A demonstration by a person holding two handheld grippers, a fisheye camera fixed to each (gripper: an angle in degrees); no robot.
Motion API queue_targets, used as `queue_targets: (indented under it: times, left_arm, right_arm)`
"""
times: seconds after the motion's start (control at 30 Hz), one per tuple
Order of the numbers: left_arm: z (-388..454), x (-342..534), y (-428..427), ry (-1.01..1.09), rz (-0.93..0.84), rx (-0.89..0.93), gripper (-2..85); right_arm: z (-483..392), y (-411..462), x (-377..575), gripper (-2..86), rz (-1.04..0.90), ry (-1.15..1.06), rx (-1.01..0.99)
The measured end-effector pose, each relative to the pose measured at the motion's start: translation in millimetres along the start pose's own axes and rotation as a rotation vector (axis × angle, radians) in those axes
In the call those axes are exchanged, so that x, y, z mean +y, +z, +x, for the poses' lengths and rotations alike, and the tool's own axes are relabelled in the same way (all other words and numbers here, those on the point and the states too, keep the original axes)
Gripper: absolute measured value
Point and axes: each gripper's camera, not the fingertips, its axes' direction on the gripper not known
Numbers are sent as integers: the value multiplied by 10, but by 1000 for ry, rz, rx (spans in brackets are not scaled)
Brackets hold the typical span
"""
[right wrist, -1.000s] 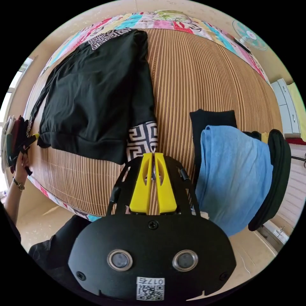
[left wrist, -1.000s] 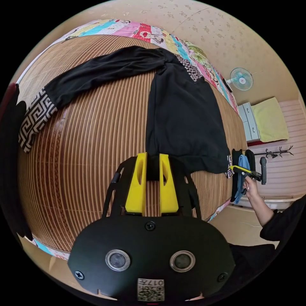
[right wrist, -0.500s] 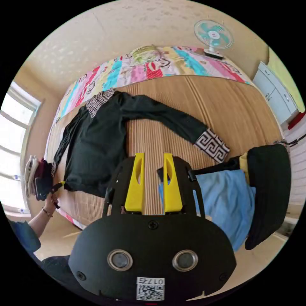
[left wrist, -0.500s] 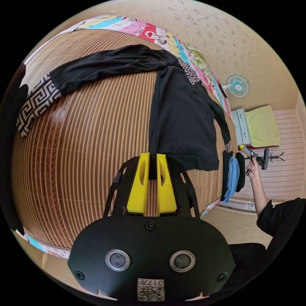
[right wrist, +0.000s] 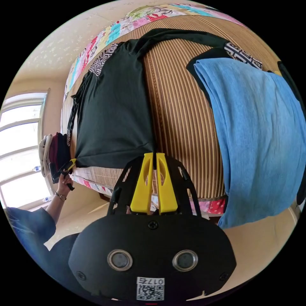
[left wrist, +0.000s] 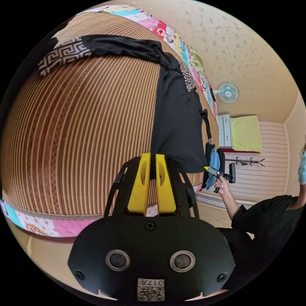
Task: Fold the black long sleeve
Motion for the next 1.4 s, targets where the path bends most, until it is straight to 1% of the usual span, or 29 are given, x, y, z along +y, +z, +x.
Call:
queue_targets:
  times: [0.1,0.2,0.27,0.37,0.43,0.5,0.53,0.6,0.63,0.7,0.73,0.77,0.8,0.9,0.97,1.13,1.2,1.23,1.3,1.37,1.4]
  left_arm:
    - [-151,493,-125,-69,-17,57,36]
    - [-222,905,-183,-116,-44,50,36]
    - [-250,1090,-233,-150,-37,66,37]
    - [-272,1252,-391,-195,3,71,44]
    - [-278,1253,-599,-222,66,25,56]
    - [-292,1118,-1011,-250,215,-5,73]
    - [-305,1059,-1112,-260,255,0,76]
    - [-410,770,-1431,-309,403,40,84]
    - [-451,690,-1488,-327,435,57,86]
    - [-647,402,-1638,-433,574,143,94]
    - [-695,337,-1658,-460,609,168,96]
    - [-785,230,-1689,-530,671,190,100]
    - [-862,162,-1717,-617,731,180,101]
    - [-1028,103,-1767,-790,858,118,108]
    - [-1095,85,-1750,-851,882,75,101]
    - [-1138,37,-1656,-807,853,26,33]
    - [-1138,72,-1668,-772,839,50,15]
    - [-1124,84,-1680,-761,828,58,11]
    - [-950,187,-1757,-658,803,83,2]
    - [-700,333,-1826,-568,797,73,-1]
    - [-505,457,-1879,-509,802,59,-2]
  right_arm:
    - [183,-24,355,18,-44,22,0]
    - [321,51,661,19,-93,33,43]
    - [419,155,852,20,-134,59,73]
    - [489,193,996,21,-129,87,87]
    - [504,172,1026,22,-111,110,144]
    - [489,127,1018,21,-82,119,178]
    - [458,105,997,20,-63,106,176]
    - [379,120,943,20,-54,62,150]
    - [305,165,902,20,-63,23,133]
    - [168,252,855,20,-75,-28,132]
    - [62,317,834,21,-84,-64,136]
    - [-44,373,825,21,-90,-98,139]
    - [-94,398,826,21,-90,-111,141]
    - [-304,517,861,23,-87,-162,133]
    - [-390,632,888,25,-103,-170,108]
    - [-471,801,921,27,-101,-169,14]
    - [-527,852,923,29,-96,-186,5]
    - [-596,881,921,32,-90,-215,8]
    - [-767,896,931,37,-55,-298,24]
    - [-1107,931,953,48,0,-461,34]
    - [-1211,951,955,52,8,-506,33]
